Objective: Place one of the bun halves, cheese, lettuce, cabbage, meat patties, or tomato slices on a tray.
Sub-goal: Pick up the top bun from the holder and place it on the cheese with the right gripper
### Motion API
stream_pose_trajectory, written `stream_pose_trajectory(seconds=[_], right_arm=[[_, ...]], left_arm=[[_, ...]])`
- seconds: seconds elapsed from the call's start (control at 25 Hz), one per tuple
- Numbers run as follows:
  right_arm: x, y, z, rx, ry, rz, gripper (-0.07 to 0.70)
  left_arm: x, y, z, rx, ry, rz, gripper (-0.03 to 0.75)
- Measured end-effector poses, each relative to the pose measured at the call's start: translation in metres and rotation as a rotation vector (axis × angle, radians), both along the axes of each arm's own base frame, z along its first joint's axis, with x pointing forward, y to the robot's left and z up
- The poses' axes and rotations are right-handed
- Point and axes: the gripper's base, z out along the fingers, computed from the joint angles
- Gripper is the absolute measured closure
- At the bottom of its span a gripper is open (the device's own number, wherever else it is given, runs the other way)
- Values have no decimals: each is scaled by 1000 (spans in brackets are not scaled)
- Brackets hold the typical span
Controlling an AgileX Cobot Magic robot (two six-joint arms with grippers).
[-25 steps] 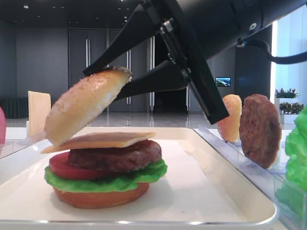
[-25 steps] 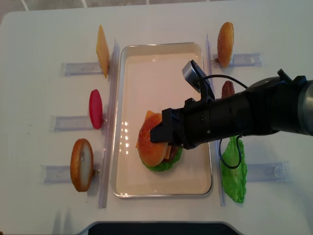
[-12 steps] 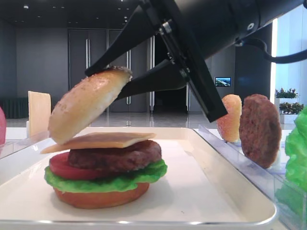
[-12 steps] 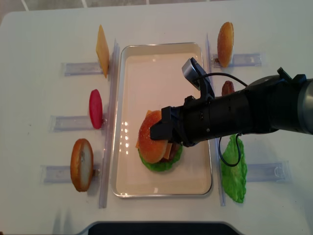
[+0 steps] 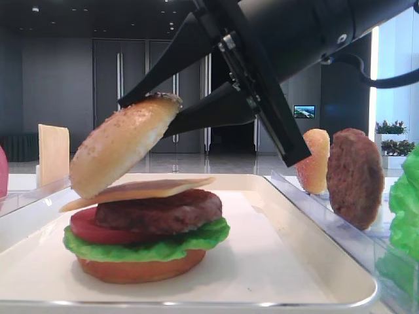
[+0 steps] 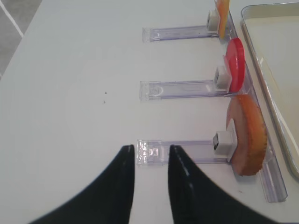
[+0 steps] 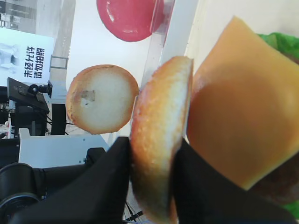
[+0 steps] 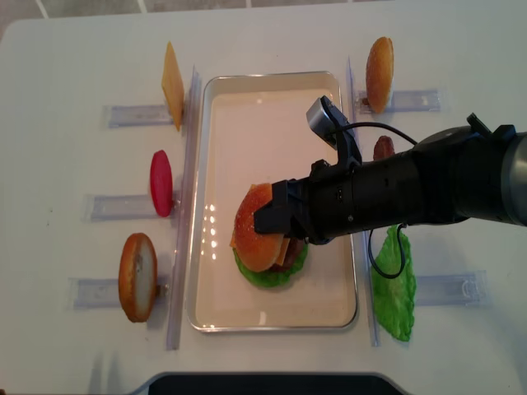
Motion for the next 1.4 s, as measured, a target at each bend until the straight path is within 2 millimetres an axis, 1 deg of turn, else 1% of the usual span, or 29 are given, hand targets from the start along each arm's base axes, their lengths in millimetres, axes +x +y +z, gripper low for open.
stream_pose_trajectory(seconds=[0.16, 0.24, 0.44, 0.68, 0.84, 1.16, 1.4], right_arm=[[0, 0, 0, -1, -1, 0, 396], [0, 0, 0, -2, -1, -1, 368], [1, -1, -1, -12, -5, -10, 265], [1, -1, -1, -18, -9, -9, 217], [1, -3, -4, -59, -31, 4, 179], [3, -7, -9, -141, -66, -9, 161], [3, -12, 1, -178, -125, -22, 160]], left_arm=[[0, 0, 0, 0, 0, 0, 523], [0, 0, 0, 0, 0, 0, 523], [0, 0, 0, 0, 0, 0, 523], [0, 0, 0, 0, 0, 0, 524], [0, 0, 0, 0, 0, 0, 525], [0, 0, 0, 0, 0, 0, 545], [0, 0, 0, 0, 0, 0, 555]])
